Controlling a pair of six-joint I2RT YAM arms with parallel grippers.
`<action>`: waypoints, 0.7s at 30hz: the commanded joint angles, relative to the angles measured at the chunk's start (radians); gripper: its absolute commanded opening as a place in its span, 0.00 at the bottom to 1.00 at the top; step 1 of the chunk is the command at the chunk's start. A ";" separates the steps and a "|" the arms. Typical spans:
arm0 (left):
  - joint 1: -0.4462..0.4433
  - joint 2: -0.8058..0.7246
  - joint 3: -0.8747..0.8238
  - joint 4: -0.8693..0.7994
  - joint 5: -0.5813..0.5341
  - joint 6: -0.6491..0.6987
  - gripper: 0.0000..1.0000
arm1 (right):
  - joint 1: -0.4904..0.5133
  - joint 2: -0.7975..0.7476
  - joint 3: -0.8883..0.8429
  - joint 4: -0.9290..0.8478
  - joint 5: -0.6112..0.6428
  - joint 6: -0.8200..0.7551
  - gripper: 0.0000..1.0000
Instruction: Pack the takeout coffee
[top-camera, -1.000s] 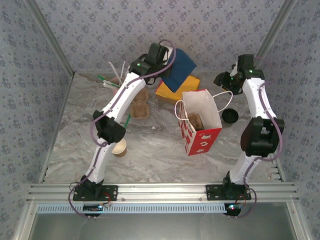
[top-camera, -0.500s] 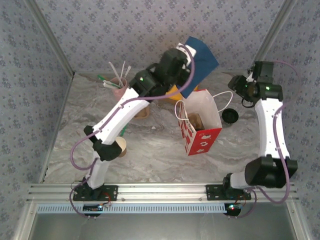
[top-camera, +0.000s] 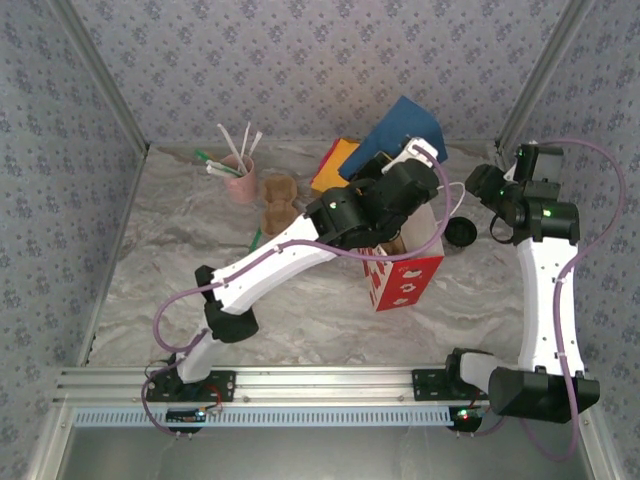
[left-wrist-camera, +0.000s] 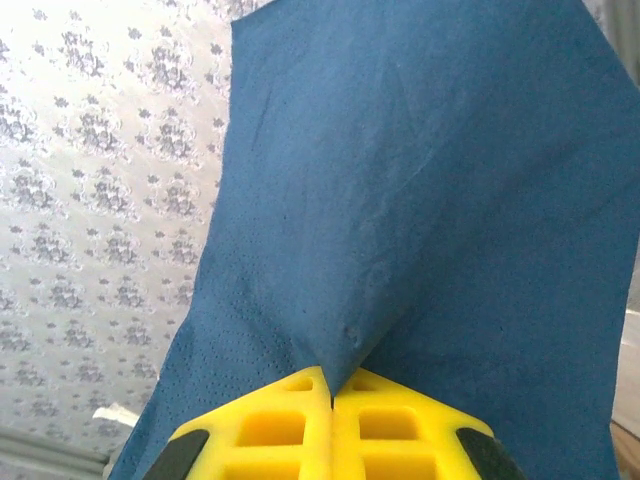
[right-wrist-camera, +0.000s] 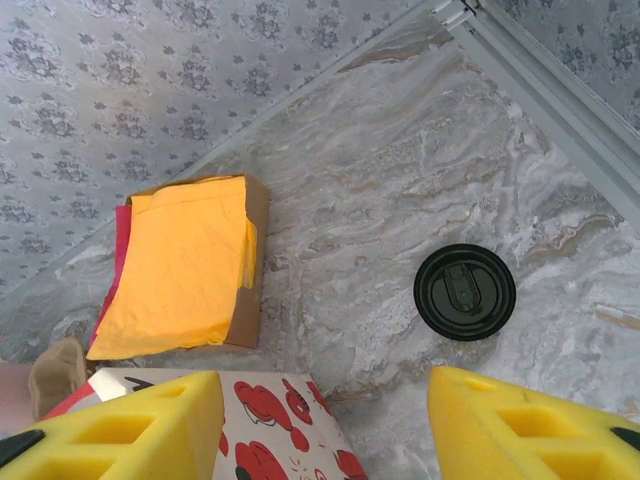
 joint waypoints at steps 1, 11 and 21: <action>-0.020 0.019 0.044 -0.063 -0.095 -0.077 0.00 | 0.007 -0.023 -0.019 -0.025 0.021 0.007 0.57; -0.046 0.060 0.062 -0.263 0.034 -0.353 0.00 | 0.022 -0.026 -0.046 -0.011 0.012 -0.003 0.57; -0.057 0.087 0.058 -0.279 0.166 -0.411 0.27 | 0.029 -0.022 -0.050 -0.009 0.016 -0.015 0.58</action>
